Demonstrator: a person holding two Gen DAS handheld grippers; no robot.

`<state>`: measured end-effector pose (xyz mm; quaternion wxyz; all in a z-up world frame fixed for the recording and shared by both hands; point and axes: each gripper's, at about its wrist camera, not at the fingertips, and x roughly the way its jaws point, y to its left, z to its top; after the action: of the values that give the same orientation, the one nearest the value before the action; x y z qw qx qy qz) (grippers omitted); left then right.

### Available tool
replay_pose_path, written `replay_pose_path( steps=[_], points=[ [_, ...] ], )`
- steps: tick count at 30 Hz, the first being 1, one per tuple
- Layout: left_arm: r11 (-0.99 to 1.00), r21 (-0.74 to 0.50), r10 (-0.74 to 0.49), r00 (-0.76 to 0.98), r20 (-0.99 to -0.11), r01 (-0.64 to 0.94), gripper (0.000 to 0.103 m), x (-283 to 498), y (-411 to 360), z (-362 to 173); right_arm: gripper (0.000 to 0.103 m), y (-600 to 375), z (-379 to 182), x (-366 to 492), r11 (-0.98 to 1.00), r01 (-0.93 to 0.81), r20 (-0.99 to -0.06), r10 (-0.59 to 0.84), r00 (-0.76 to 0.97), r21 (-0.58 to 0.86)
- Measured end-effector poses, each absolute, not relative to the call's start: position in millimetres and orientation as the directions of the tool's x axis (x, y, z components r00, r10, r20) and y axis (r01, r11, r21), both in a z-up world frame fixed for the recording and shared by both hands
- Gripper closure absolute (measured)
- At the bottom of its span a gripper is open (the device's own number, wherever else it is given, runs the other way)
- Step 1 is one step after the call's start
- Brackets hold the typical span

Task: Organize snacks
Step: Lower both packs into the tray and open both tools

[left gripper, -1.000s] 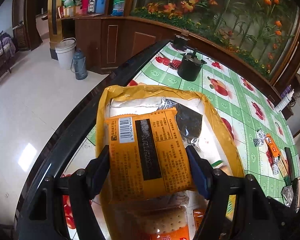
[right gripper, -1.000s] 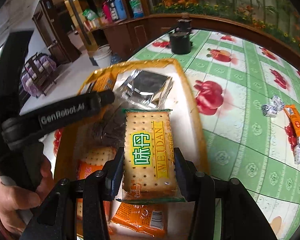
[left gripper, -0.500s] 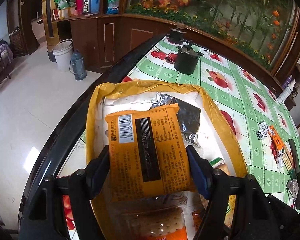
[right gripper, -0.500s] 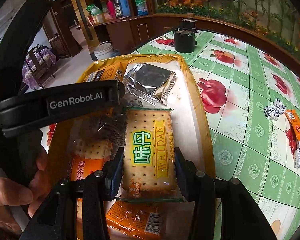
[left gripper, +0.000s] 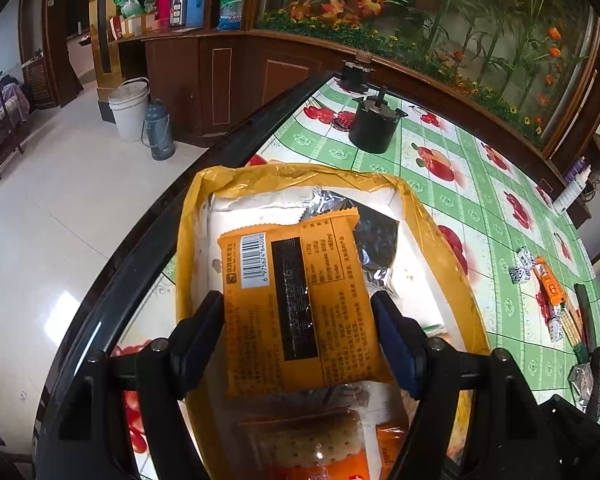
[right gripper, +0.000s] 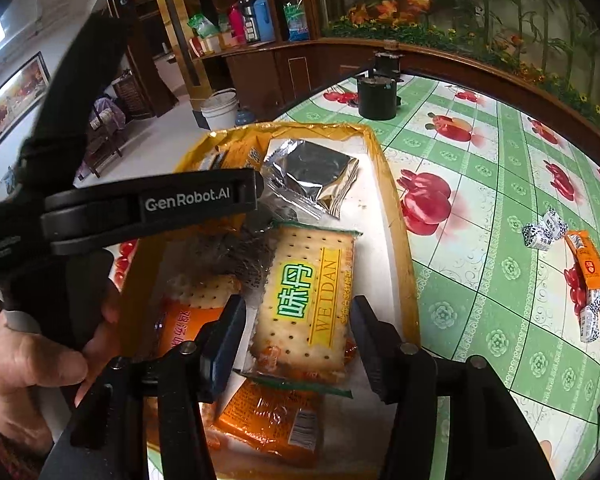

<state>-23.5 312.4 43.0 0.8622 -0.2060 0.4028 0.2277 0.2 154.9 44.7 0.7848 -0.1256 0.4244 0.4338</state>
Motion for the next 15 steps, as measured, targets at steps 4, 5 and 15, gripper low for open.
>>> replay_pose_path(
  steps=[4, 5, 15],
  points=[
    [0.814, -0.172, 0.229, 0.579, -0.783, -0.554, 0.026, -24.5, 306.8, 48.3, 0.044, 143.9, 53.3, -1.9, 0.572, -0.794, -0.752, 0.612, 0.246, 0.206],
    [0.815, -0.174, 0.230, 0.584, -0.779, -0.552, 0.025, -24.7, 304.9, 50.7, 0.045, 141.6, 55.2, -2.6, 0.569, -0.795, -0.747, 0.618, 0.246, 0.209],
    [0.836, -0.159, 0.242, 0.612, -0.753, -0.526, 0.025, -25.7, 282.4, 74.1, 0.045, 103.6, 65.8, 13.2, 0.579, -0.769, -0.709, 0.660, 0.247, 0.271]
  ],
)
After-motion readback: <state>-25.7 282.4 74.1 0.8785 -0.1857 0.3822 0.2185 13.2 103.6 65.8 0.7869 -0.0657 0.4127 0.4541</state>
